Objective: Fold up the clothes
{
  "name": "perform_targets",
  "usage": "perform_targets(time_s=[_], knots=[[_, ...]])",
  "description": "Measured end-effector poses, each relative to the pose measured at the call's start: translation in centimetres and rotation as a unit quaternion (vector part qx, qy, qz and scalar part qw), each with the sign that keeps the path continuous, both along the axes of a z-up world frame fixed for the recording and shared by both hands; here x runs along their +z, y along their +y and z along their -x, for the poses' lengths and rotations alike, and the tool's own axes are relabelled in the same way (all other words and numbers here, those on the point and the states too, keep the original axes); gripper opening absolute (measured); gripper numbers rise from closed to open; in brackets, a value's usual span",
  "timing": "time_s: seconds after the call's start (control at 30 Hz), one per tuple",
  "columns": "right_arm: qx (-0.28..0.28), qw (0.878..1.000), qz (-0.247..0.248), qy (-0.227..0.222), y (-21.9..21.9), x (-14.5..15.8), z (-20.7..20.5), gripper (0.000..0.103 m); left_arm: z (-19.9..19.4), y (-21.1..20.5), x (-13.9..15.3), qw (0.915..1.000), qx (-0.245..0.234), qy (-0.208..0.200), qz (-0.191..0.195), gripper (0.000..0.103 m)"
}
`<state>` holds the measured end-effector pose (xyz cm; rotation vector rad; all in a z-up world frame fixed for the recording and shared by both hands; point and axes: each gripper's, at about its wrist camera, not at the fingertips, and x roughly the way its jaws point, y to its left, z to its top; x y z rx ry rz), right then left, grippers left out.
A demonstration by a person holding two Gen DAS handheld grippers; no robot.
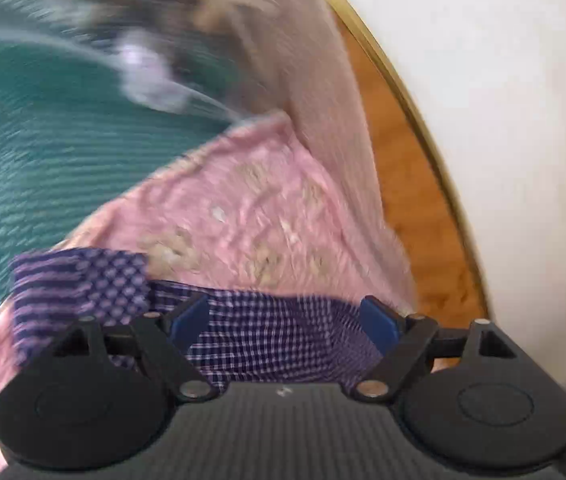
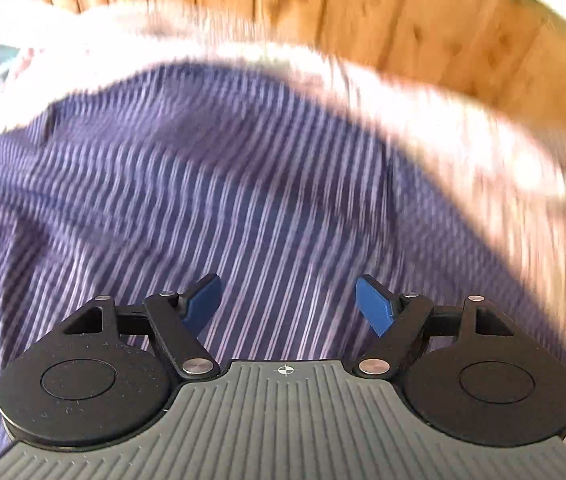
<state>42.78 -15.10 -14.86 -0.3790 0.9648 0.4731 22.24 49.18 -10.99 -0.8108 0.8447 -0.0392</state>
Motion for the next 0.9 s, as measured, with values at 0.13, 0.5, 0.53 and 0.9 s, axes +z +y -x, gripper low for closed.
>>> perform_targets(time_s=[0.13, 0.5, 0.53, 0.9], knots=[[0.065, 0.997, 0.000, -0.043, 3.4, 0.4, -7.7, 0.084, -11.7, -10.7, -1.3, 0.9783, -0.175, 0.013, -0.110, 0.073], [0.169, 0.985, -0.021, 0.018, 9.4, -4.4, -19.8, 0.083, -21.9, -20.5, -9.0, 0.8920, -0.353, 0.052, -0.278, 0.067], [0.173, 0.984, -0.025, 0.026, 9.5, -5.0, -20.0, 0.078, -21.6, -20.6, -8.8, 0.8912, -0.361, 0.041, -0.271, 0.038], [0.126, 0.989, -0.052, -0.053, 8.1, -4.4, -20.5, 0.001, -25.2, -21.5, -6.4, 0.8956, -0.301, 0.001, -0.327, 0.003]])
